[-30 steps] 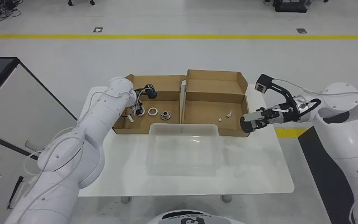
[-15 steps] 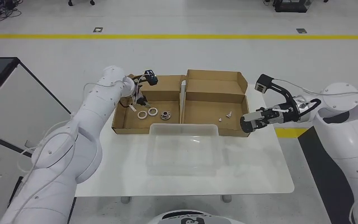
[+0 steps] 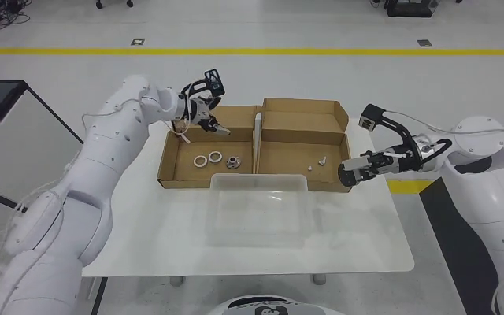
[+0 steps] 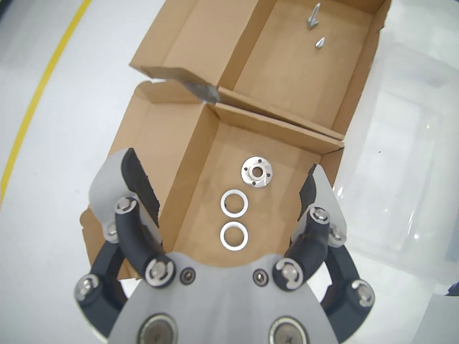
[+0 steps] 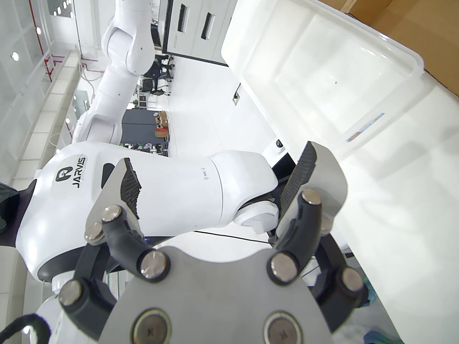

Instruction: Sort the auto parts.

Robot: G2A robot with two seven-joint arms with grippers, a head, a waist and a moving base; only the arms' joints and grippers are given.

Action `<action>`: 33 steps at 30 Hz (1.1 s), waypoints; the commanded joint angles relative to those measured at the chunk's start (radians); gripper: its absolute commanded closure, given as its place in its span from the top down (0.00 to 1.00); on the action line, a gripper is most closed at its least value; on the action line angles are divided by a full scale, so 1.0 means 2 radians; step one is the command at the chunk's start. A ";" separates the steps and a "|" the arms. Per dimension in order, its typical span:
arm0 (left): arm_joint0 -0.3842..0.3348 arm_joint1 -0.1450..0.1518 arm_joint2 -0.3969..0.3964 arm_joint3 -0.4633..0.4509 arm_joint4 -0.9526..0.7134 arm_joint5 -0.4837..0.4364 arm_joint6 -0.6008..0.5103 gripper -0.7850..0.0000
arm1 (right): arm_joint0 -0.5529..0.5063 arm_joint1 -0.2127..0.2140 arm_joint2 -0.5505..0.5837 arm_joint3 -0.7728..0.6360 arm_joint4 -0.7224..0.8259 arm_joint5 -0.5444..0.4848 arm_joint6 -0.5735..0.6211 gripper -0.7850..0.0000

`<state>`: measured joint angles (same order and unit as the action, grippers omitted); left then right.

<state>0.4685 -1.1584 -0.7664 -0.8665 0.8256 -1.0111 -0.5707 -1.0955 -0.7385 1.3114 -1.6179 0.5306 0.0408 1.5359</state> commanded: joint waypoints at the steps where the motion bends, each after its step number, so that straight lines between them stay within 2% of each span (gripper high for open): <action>1: 0.042 0.027 -0.044 -0.091 -0.013 0.006 -0.026 1.00 | 0.000 0.000 0.000 0.000 0.000 0.000 0.000 1.00; 4: 0.129 0.064 -0.119 -0.240 -0.046 0.037 -0.083 1.00 | 0.000 0.000 0.000 0.000 0.000 0.000 0.000 1.00; 7: 0.214 0.091 -0.191 -0.370 -0.086 0.069 -0.141 1.00 | 0.000 0.000 0.000 0.000 0.000 0.000 0.000 1.00; 9: 0.259 0.104 -0.230 -0.434 -0.113 0.080 -0.168 1.00 | 0.000 0.000 0.000 0.000 0.000 0.000 0.000 1.00; 11: 0.293 0.113 -0.263 -0.479 -0.135 0.084 -0.185 1.00 | 0.000 0.000 0.000 0.000 0.000 0.000 0.000 1.00; 16: 0.355 0.127 -0.324 -0.549 -0.183 0.100 -0.199 1.00 | 0.000 0.000 0.000 0.000 0.000 0.000 0.000 1.00; 20: 0.393 0.134 -0.346 -0.584 -0.223 0.102 -0.207 1.00 | 0.000 0.000 0.000 0.000 0.000 0.000 0.000 1.00; 33: 0.398 0.135 -0.347 -0.588 -0.226 0.102 -0.216 1.00 | 0.000 0.000 0.000 0.000 0.000 0.000 0.000 1.00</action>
<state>1.2645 -0.8880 -1.4597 -2.0432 0.3734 -0.8073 -1.0024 -1.0955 -0.7385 1.3114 -1.6179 0.5306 0.0408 1.5359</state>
